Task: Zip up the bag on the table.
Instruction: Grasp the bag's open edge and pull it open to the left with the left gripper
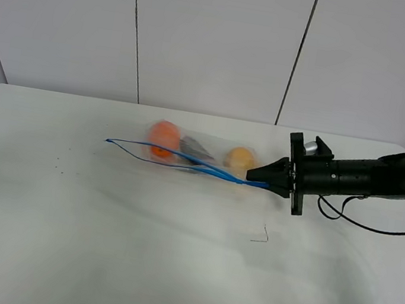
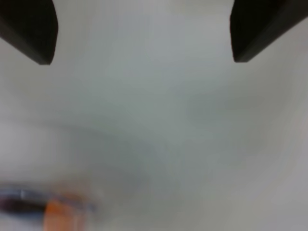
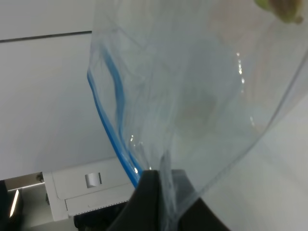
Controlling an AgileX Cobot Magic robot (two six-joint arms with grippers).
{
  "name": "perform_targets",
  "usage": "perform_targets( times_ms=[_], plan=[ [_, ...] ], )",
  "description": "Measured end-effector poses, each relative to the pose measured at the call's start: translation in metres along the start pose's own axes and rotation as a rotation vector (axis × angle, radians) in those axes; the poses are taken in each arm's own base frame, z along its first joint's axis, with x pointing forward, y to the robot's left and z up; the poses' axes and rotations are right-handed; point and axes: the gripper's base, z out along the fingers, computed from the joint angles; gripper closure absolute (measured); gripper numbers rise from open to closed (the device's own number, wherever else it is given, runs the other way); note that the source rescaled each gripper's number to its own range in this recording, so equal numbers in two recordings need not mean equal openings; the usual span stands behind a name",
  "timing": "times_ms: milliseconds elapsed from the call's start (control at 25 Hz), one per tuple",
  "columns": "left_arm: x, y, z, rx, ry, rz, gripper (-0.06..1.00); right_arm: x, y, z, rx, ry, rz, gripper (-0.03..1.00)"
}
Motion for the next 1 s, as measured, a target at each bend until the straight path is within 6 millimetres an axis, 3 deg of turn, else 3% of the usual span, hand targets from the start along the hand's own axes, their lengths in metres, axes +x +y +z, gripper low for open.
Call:
perform_targets(
  times_ms=[160, 320, 480, 680, 840, 1000],
  plan=[
    [-0.048, 0.003, 0.021, -0.012, 0.013, 0.026, -0.06, 0.000, 0.000, 0.000, 0.000, 0.000, 0.000, 0.97],
    [-0.086, 0.007, 0.053, -0.039, -0.007, 0.229, -0.06, 0.000, 0.000, 0.000, 0.000, 0.000, 0.000, 0.97],
    [-0.109, 0.009, 0.089, -0.087, -0.103, 0.606, -0.06, 0.000, 0.000, 0.000, 0.000, 0.000, 0.000, 0.97],
    [-0.139, 0.008, 0.126, -0.236, -0.342, 1.033, -0.06, 0.000, 0.000, 0.000, 0.001, 0.001, 0.000, 0.97],
    [-0.158, 0.003, 0.151, -0.390, -0.548, 1.219, -0.06, 0.000, 0.000, 0.000, 0.002, 0.002, -0.001, 0.97],
    [-0.167, -0.019, 0.167, -0.453, -0.746, 1.297, -0.06, 0.000, 0.000, 0.000, 0.002, 0.002, -0.001, 0.97]
  ],
)
